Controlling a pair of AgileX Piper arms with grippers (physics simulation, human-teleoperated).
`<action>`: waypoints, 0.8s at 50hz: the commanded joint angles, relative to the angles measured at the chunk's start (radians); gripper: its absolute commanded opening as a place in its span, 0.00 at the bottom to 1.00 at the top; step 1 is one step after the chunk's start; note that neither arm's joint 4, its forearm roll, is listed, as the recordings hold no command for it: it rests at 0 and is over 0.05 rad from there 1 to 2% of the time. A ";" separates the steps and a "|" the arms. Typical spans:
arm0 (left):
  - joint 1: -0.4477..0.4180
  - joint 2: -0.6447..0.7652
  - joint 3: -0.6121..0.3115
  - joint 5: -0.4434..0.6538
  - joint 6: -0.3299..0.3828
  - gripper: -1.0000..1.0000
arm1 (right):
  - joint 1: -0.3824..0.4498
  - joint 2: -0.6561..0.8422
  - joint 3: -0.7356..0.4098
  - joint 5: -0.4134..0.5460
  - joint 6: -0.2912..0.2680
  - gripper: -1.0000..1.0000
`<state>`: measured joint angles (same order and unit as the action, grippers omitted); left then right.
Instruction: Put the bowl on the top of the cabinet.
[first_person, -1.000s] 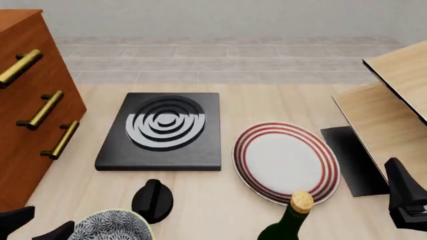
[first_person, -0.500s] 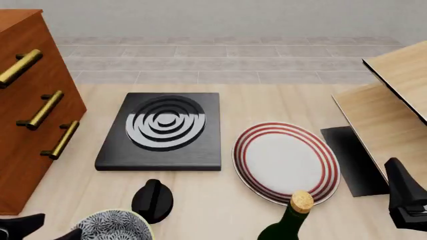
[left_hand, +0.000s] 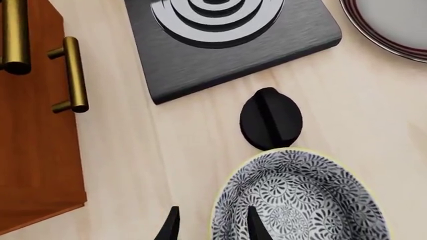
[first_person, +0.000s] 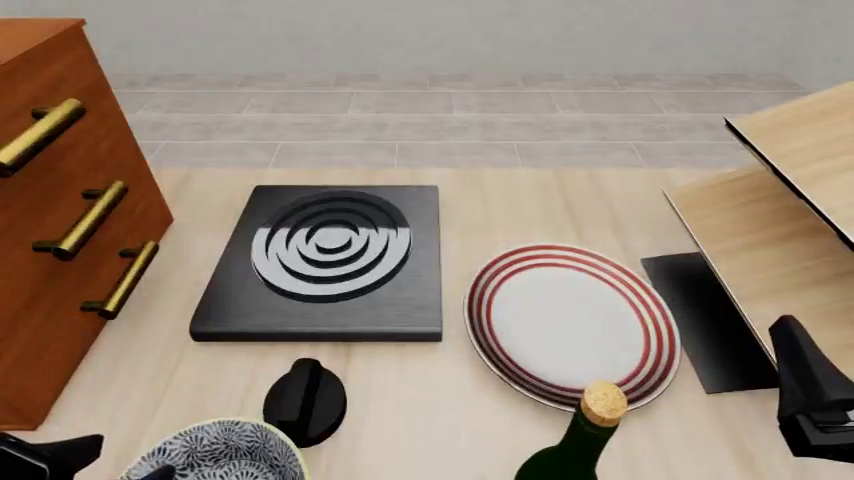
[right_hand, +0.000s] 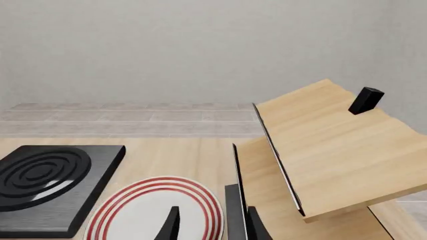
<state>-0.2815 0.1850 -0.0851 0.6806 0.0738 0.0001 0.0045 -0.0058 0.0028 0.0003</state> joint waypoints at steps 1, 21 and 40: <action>0.011 0.016 0.030 -0.036 0.020 1.00 | 0.000 0.000 0.000 0.000 0.000 1.00; -0.012 0.002 0.055 -0.029 0.046 1.00 | 0.000 0.000 0.000 0.000 0.000 1.00; -0.009 0.035 0.083 -0.071 0.059 1.00 | 0.000 0.000 0.000 0.000 0.000 1.00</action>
<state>-0.2879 0.2088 -0.0211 0.6218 0.1234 0.0001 0.0045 -0.0058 0.0028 0.0003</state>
